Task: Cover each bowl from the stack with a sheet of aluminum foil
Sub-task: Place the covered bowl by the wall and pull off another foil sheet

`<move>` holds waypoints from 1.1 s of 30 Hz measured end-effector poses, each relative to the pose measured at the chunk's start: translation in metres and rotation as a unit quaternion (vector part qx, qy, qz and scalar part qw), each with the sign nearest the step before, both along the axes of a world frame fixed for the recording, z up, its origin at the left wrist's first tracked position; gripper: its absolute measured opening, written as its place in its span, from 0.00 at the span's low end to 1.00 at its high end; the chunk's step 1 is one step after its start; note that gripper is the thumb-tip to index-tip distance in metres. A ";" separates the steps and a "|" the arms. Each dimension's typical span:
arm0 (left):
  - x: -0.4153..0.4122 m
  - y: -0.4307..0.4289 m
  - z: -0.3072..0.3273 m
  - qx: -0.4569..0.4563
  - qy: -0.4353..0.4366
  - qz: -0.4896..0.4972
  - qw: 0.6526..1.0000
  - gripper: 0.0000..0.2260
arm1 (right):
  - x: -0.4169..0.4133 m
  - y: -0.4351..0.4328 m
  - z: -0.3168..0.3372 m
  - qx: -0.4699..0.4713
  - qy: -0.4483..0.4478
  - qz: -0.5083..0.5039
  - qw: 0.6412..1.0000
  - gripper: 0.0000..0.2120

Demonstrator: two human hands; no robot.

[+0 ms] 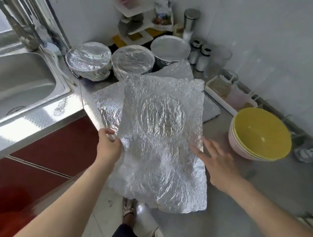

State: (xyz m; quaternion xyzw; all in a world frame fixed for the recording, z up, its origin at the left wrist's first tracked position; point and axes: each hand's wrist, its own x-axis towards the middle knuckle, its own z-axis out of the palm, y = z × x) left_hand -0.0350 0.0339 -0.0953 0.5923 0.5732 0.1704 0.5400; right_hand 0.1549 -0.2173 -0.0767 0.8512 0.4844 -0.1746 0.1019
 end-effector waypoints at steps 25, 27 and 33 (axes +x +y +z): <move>-0.012 0.044 -0.007 -0.037 0.057 -0.354 0.933 0.23 | 0.037 -0.033 -0.038 0.294 0.125 -0.119 0.940 0.07; -0.011 0.042 -0.009 -0.017 0.061 -0.350 0.935 0.21 | 0.037 -0.034 -0.044 0.279 0.128 -0.152 0.939 0.11; -0.005 0.040 -0.018 0.028 0.048 -0.348 0.936 0.18 | 0.036 -0.026 -0.050 0.306 0.137 -0.269 0.903 0.21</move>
